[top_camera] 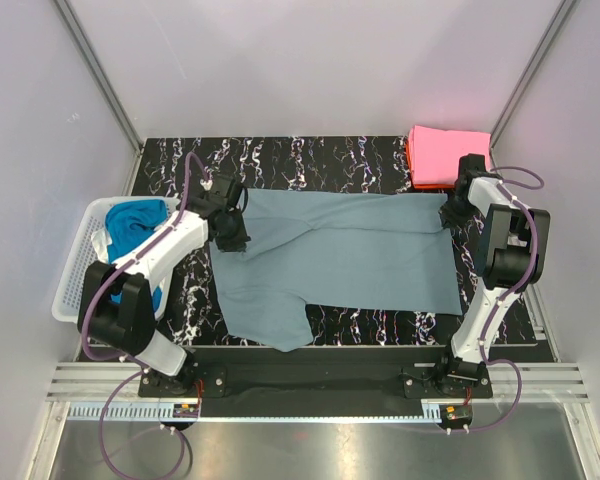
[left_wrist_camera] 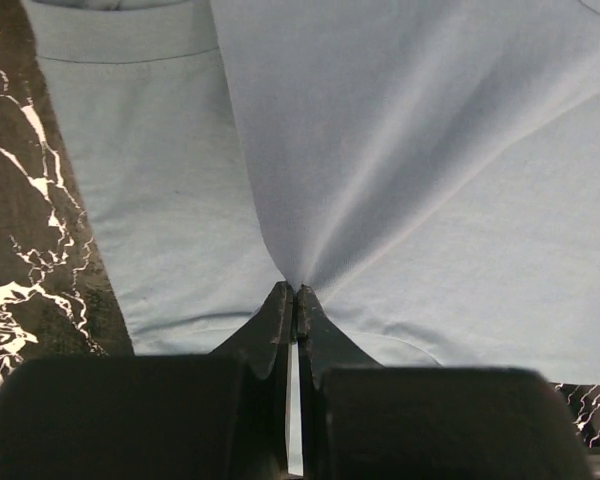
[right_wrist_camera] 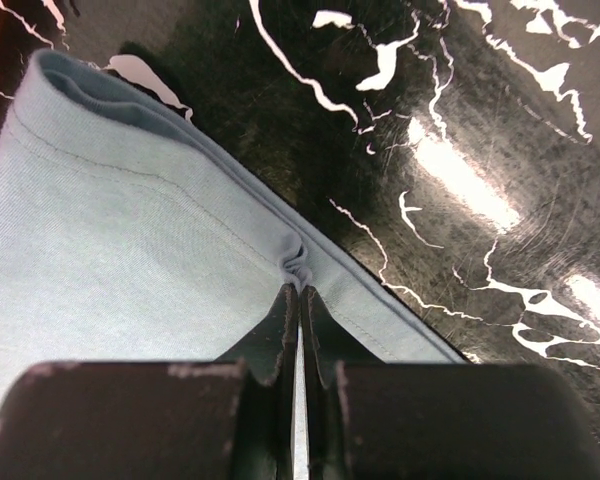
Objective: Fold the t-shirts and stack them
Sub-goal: Fold the tshirt
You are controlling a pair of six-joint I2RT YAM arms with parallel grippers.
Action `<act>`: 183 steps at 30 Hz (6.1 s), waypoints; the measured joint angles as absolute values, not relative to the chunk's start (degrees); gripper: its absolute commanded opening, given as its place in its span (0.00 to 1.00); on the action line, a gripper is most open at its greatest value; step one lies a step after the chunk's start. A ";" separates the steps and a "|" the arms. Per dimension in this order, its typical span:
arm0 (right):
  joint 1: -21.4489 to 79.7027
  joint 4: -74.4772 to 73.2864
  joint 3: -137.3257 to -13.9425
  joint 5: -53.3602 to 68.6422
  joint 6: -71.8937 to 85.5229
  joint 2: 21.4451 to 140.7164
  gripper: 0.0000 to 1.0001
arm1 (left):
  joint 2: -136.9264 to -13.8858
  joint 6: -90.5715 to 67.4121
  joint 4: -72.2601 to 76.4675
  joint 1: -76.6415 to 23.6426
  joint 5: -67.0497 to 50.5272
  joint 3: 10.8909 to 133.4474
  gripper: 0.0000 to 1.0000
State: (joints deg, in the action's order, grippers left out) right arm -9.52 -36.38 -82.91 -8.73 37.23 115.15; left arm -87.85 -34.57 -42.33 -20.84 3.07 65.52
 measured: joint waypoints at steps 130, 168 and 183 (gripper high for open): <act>14.50 -37.60 -65.76 7.29 37.41 76.16 0.47 | -68.66 -25.52 -39.70 -18.26 -10.28 63.88 0.60; 76.73 -21.58 -71.75 -9.37 20.12 102.24 0.51 | -63.61 -31.29 -45.10 18.79 -31.42 66.39 0.63; 76.84 -21.17 -72.31 -12.12 15.18 109.14 0.02 | -63.66 -34.09 -40.16 20.16 -33.47 58.67 0.63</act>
State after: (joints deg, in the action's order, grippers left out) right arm 76.84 -21.17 -72.31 -12.12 15.18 109.14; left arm -63.66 -34.09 -40.16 20.16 -33.47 58.67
